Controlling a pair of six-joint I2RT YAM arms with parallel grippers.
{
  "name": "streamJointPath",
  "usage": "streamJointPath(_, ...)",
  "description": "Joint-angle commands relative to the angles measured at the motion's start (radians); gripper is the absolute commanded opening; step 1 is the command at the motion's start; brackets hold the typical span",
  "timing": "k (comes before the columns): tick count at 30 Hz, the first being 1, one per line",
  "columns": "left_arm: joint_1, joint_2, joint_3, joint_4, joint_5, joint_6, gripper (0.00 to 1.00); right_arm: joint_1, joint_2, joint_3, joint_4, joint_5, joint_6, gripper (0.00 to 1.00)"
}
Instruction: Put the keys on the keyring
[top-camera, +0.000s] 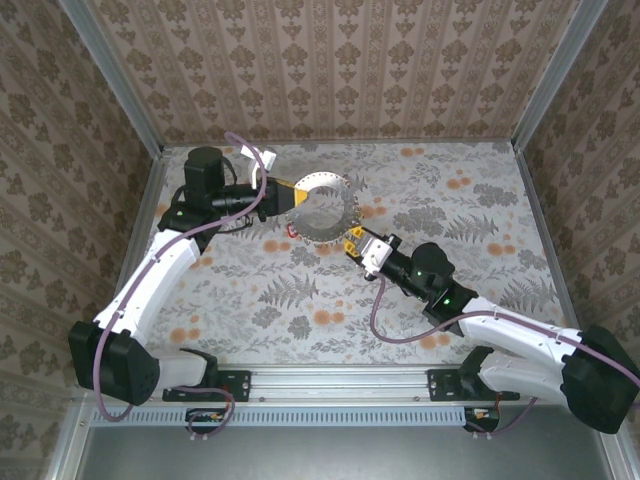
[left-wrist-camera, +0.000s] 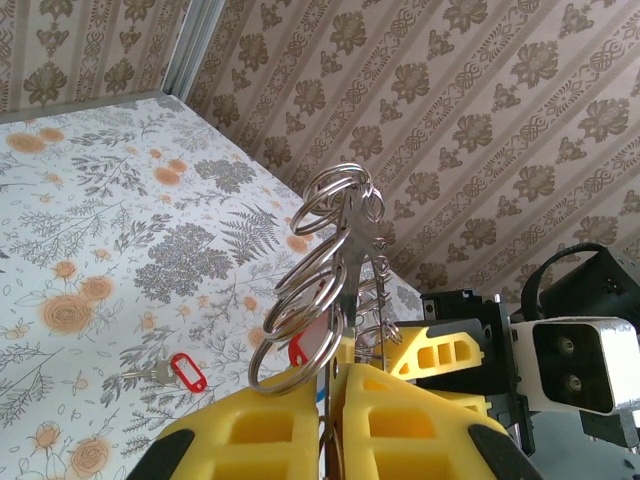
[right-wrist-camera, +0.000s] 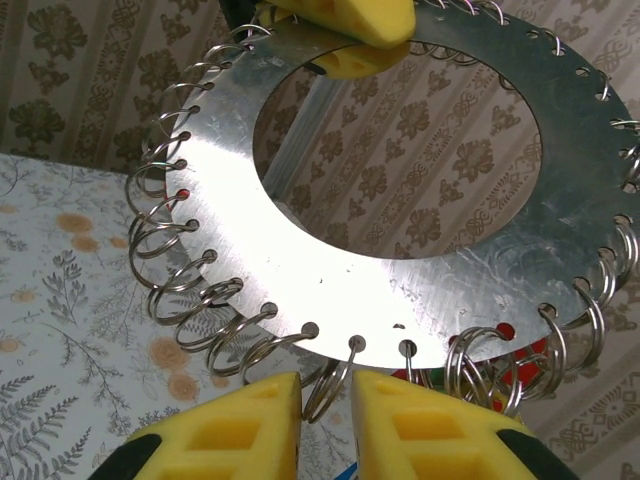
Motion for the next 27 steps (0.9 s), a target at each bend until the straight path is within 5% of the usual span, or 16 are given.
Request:
streamJointPath(1, -0.009, -0.023, -0.001, 0.035, 0.036, -0.014, 0.0, 0.007, 0.012, 0.009, 0.059, 0.054, 0.013, 0.21)
streamJointPath(27, -0.009, -0.027, -0.013, 0.065, 0.016, -0.043, 0.0, 0.01, 0.008, -0.013, 0.02, 0.082, 0.007, 0.1)
